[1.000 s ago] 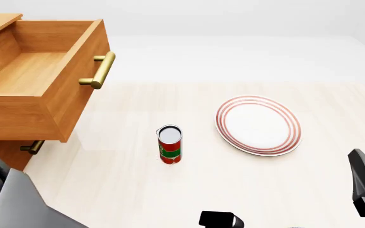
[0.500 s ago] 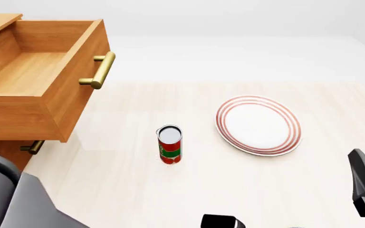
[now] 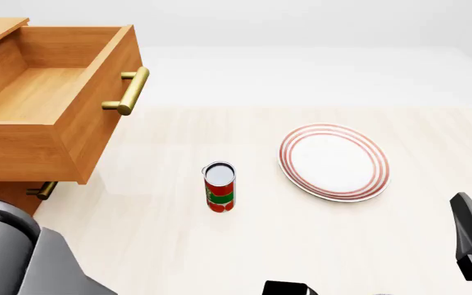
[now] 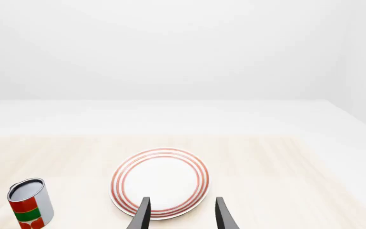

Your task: Put the bowl in the top drawer of the cabinet.

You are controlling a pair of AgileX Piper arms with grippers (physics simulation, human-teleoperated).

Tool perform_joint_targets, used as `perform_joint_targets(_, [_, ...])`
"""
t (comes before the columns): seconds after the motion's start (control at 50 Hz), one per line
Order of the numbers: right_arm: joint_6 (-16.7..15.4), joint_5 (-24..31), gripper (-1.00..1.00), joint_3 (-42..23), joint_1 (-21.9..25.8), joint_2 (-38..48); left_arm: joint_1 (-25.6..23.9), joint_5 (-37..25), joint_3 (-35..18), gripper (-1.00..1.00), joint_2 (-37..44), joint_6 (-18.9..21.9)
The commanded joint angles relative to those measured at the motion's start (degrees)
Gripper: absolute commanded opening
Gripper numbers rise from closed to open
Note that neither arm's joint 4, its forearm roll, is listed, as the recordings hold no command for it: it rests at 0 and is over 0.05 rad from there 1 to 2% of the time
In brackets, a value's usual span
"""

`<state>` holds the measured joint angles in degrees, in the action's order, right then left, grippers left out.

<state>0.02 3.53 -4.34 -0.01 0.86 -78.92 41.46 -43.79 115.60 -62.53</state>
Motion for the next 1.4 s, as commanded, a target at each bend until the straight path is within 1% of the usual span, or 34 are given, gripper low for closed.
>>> perform_joint_targets(0.02, [0.0, 0.2, 1.0, 0.0, 0.0, -0.2, -0.1, 0.1, -0.5, 1.0, 0.7, 0.0])
perform_joint_targets(0.22, [0.0, -0.2, 1.0, 0.0, 0.0, 0.2, 0.7, -0.3, -1.1, 1.0, 1.1, 0.2])
perform_joint_targets(0.24, [0.0, 0.2, 1.0, 0.0, 0.0, -0.2, 0.9, -0.4, -1.1, -1.0, 1.1, 0.4])
perform_joint_targets(0.38, [0.0, -0.2, 1.0, 0.0, 0.0, 0.2, 2.6, -1.9, -1.6, -1.0, 0.6, 1.4])
perform_joint_targets(0.52, [0.0, 0.2, 1.0, 0.0, 0.0, -0.2, 3.2, -2.8, -1.5, -1.0, -0.2, 1.9])
perform_joint_targets(0.76, [0.0, 0.2, 1.0, 0.0, 0.0, -0.2, 5.3, -5.8, -1.1, -1.0, -3.5, 3.0])
perform_joint_targets(1.06, [0.0, -0.2, 1.0, 0.0, 0.0, 0.2, 7.9, -9.5, -0.9, -1.0, -7.6, 5.4])
perform_joint_targets(1.4, [0.0, -0.2, 1.0, 0.0, 0.0, 0.2, 9.9, -13.9, -1.6, -1.0, -11.6, 7.7])
